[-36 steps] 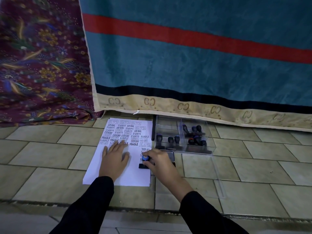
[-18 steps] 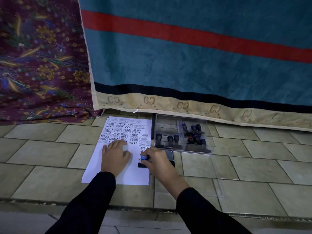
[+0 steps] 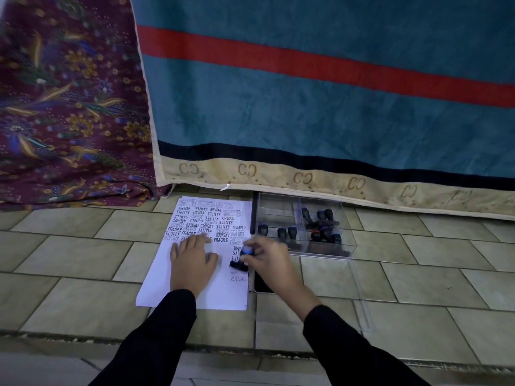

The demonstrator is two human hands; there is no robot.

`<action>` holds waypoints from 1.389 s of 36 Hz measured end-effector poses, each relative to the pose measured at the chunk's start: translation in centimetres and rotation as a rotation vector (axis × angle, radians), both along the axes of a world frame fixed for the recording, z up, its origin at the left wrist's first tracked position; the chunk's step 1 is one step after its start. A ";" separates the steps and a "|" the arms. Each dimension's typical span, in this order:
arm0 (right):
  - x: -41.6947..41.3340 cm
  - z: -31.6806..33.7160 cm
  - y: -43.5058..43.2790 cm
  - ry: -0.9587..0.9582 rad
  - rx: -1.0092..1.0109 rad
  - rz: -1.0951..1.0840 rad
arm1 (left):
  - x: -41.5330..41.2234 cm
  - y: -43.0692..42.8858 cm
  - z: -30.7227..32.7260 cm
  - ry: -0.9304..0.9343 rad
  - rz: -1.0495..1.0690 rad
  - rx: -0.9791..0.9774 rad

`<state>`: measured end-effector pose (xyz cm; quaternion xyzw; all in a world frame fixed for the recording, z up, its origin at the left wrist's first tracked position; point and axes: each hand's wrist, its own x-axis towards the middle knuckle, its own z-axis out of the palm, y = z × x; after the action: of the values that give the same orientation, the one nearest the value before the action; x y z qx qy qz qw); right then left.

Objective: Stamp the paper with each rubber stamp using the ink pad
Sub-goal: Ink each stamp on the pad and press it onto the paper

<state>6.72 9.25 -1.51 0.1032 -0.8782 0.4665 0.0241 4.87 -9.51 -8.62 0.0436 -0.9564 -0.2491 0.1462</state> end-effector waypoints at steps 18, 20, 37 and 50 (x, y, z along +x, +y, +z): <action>-13.2 1.6 5.6 0.094 0.060 -0.373 | -0.1 0.0 -0.2 -0.003 0.016 -0.022; -13.5 1.1 5.2 0.098 0.118 -0.340 | -0.1 0.1 -0.2 0.008 0.018 -0.014; -15.1 0.8 3.1 -0.155 0.489 -0.086 | -0.2 0.1 -0.2 0.020 0.027 -0.006; -14.6 3.0 8.8 -0.021 0.443 -0.317 | -0.2 0.2 -0.1 0.025 0.024 -0.011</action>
<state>-7.87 18.02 1.53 -0.0376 -0.9642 0.2546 0.0646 4.63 -9.33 -8.73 0.0512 -0.9552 -0.2424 0.1617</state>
